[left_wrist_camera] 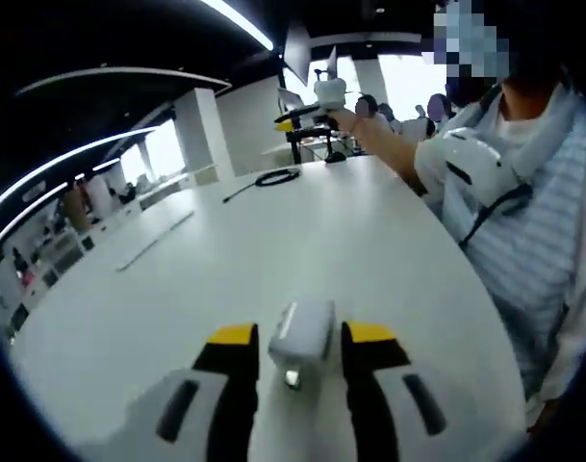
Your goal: Plug the desk Type‑C cable into the charger adapter.
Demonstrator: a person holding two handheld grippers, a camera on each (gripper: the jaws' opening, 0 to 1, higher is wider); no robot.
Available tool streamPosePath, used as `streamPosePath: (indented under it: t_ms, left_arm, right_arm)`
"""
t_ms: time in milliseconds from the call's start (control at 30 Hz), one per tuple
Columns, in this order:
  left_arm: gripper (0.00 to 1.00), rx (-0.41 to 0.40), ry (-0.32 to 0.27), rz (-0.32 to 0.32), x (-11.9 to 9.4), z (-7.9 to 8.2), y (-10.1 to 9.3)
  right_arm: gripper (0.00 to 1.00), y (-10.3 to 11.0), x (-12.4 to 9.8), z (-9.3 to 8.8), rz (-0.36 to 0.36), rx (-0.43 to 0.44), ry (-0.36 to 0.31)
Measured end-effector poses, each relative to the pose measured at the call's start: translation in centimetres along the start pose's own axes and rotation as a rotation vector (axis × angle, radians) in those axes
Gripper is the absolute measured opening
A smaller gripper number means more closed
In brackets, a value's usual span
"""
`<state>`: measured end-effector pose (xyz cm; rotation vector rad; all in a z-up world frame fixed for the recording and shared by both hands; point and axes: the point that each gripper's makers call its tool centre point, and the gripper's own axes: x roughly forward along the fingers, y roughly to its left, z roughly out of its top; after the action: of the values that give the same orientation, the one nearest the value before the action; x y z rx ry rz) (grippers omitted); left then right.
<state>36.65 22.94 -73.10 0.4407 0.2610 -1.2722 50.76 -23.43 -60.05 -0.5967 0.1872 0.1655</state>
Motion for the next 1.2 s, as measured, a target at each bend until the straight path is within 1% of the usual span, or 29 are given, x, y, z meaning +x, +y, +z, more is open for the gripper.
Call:
streamPosePath:
  t_ms: [33, 67, 100, 233, 267, 333, 367, 400, 467, 567, 600, 633, 667, 700, 733, 767, 800, 867, 933, 967, 1033, 1100, 1133, 1167, 1200]
  left_arm:
    - [0.33, 0.001, -0.001, 0.003, -0.1, 0.0, 0.1]
    - [0.33, 0.001, -0.003, 0.007, -0.1, 0.0, 0.2]
    - [0.33, 0.001, -0.005, 0.011, -0.2, 0.0, 0.2]
    - [0.33, -0.005, -0.021, 0.013, -0.2, 0.3, 0.1]
    - [0.33, -0.006, -0.022, 0.013, -0.1, 0.3, 0.1]
    - [0.32, -0.009, -0.019, 0.018, 0.0, 0.2, 0.2]
    - [0.32, -0.011, -0.015, 0.020, 0.0, 0.1, 0.3]
    - [0.32, -0.012, -0.013, 0.019, 0.0, 0.0, 0.3]
    - [0.32, -0.019, -0.009, 0.018, 0.0, -0.1, 0.3]
    - [0.32, -0.026, -0.011, 0.013, -0.1, -0.2, 0.2]
    - [0.32, -0.030, -0.014, 0.010, 0.0, -0.2, 0.2]
    - [0.32, -0.033, -0.015, 0.009, -0.1, -0.2, 0.2]
    - [0.32, -0.037, -0.019, 0.007, -0.1, -0.2, 0.2]
    - [0.32, -0.040, -0.021, 0.004, -0.2, -0.3, 0.2]
    - [0.32, -0.045, -0.021, 0.003, -0.2, -0.3, 0.2]
    - [0.32, -0.047, -0.020, 0.002, -0.3, -0.4, 0.2]
    - [0.32, -0.050, -0.018, 0.000, -0.3, -0.5, 0.2]
    - [0.33, -0.055, -0.017, -0.002, -0.3, -0.6, 0.2]
    - [0.33, -0.066, -0.020, -0.009, -0.3, -0.7, 0.1]
    - [0.33, -0.072, -0.020, -0.010, -0.3, -0.7, 0.0]
    - [0.33, -0.077, -0.021, -0.013, -0.4, -0.7, 0.0]
    - [0.33, -0.083, -0.022, -0.014, -0.5, -0.8, 0.0]
    - [0.33, -0.083, -0.022, -0.015, -0.5, -0.7, 0.0]
    - [0.33, -0.086, -0.023, -0.017, -0.5, -0.8, 0.0]
    - [0.34, -0.089, -0.023, -0.018, -0.4, -0.8, 0.0]
  right_arm:
    - [0.26, -0.4, 1.1, -0.7, 0.015, -0.038, 0.042]
    - [0.26, -0.7, 1.7, -1.3, 0.025, -0.054, 0.074]
    - [0.26, -1.0, 2.1, -1.6, 0.031, -0.071, 0.095]
    - [0.26, -1.2, 4.8, -3.5, 0.146, -0.156, 0.189]
    - [0.26, -1.5, 5.3, -4.3, 0.155, -0.169, 0.234]
    - [0.26, -1.6, 6.6, -5.9, 0.198, -0.217, 0.300]
    - [0.26, -1.6, 7.1, -6.8, 0.221, -0.214, 0.343]
    - [0.26, -0.9, 7.4, -7.7, 0.250, -0.240, 0.374]
    - [0.25, -0.8, 8.2, -9.2, 0.292, -0.289, 0.435]
    - [0.25, -0.2, 8.9, -11.0, 0.352, -0.344, 0.512]
    - [0.25, -0.6, 9.3, -11.5, 0.360, -0.356, 0.542]
    - [0.25, -0.7, 9.6, -11.8, 0.372, -0.368, 0.552]
    - [0.25, -0.6, 9.7, -12.5, 0.411, -0.381, 0.593]
    - [0.25, -0.8, 9.9, -12.8, 0.421, -0.392, 0.605]
    - [0.25, -1.0, 10.3, -13.3, 0.449, -0.387, 0.611]
    - [0.25, -1.1, 10.6, -13.6, 0.469, -0.364, 0.614]
    - [0.25, -1.0, 10.5, -13.8, 0.465, -0.363, 0.611]
    - [0.25, -0.9, 10.7, -14.2, 0.495, -0.336, 0.607]
    - [0.26, -1.3, 11.0, -14.7, 0.510, -0.333, 0.611]
    - [0.27, -1.3, 11.0, -15.2, 0.535, -0.335, 0.627]
    - [0.28, -1.4, 11.1, -15.8, 0.561, -0.341, 0.642]
    - [0.29, -0.8, 10.9, -16.1, 0.576, -0.356, 0.651]
    - [0.28, -0.4, 10.9, -16.3, 0.600, -0.359, 0.658]
    - [0.28, -0.2, 10.8, -16.6, 0.616, -0.362, 0.673]
    - [0.28, -0.6, 11.2, -16.9, 0.627, -0.371, 0.694]
